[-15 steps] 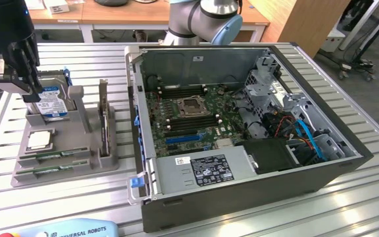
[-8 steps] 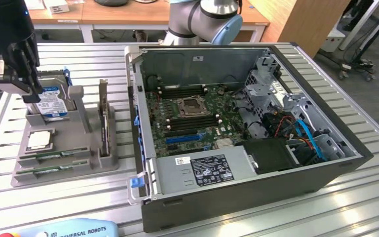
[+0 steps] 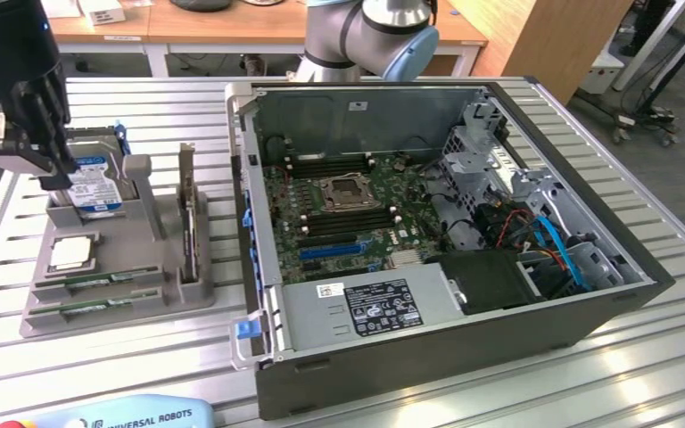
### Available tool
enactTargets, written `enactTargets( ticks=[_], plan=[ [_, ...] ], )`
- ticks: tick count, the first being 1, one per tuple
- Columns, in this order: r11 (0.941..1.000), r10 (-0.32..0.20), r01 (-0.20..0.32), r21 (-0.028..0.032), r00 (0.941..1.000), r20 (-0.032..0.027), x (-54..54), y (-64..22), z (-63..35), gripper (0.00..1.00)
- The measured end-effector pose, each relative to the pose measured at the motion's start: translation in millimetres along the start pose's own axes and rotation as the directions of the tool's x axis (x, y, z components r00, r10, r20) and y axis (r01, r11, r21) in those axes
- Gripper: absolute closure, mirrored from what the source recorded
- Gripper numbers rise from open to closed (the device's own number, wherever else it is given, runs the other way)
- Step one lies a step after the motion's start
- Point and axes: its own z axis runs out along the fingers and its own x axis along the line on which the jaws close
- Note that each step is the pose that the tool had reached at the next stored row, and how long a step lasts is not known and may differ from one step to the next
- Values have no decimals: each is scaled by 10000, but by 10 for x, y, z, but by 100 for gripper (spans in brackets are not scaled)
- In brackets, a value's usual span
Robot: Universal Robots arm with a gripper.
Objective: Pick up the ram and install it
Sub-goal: 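Pick up the ram and move it above insertion slot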
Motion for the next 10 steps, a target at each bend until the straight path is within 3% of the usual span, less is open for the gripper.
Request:
enactTargets(
  ticks=[10],
  plan=[
    [10000, 1, -1, -1, 10000, 0, 107, 1, 0, 71]
  ],
)
